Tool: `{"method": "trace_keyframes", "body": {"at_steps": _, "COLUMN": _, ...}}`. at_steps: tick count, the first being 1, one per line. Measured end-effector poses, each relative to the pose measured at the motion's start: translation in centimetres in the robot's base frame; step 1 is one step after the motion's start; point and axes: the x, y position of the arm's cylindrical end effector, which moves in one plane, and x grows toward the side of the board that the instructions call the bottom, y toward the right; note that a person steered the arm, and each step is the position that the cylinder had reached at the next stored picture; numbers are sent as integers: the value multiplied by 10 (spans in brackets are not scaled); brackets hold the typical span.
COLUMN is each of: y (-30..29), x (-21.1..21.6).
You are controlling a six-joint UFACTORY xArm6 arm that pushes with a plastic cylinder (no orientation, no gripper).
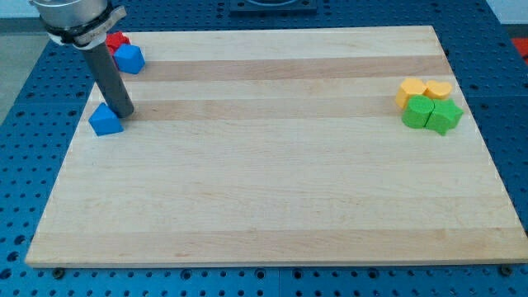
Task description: Move your arm towards the center right of the board
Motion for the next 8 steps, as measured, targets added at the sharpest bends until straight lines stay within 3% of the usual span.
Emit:
{"method": "trace_keyframes", "body": {"at_steps": 2, "y": 27, "x": -15}}
{"method": "trace_keyframes", "body": {"at_steps": 6, "y": 227, "x": 63}}
{"method": "trace_keyframes", "body": {"at_steps": 8, "y": 237, "x": 84}}
